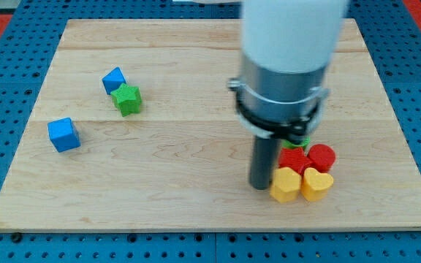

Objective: Push the yellow heart into the red star

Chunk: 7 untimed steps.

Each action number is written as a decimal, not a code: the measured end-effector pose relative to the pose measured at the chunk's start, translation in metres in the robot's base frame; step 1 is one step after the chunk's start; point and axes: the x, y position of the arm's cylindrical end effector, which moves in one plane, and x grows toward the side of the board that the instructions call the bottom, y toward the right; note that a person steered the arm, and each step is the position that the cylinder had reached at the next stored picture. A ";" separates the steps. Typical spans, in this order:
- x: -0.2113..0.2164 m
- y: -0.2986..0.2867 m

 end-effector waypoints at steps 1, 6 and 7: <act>-0.001 0.042; 0.062 0.029; 0.061 0.124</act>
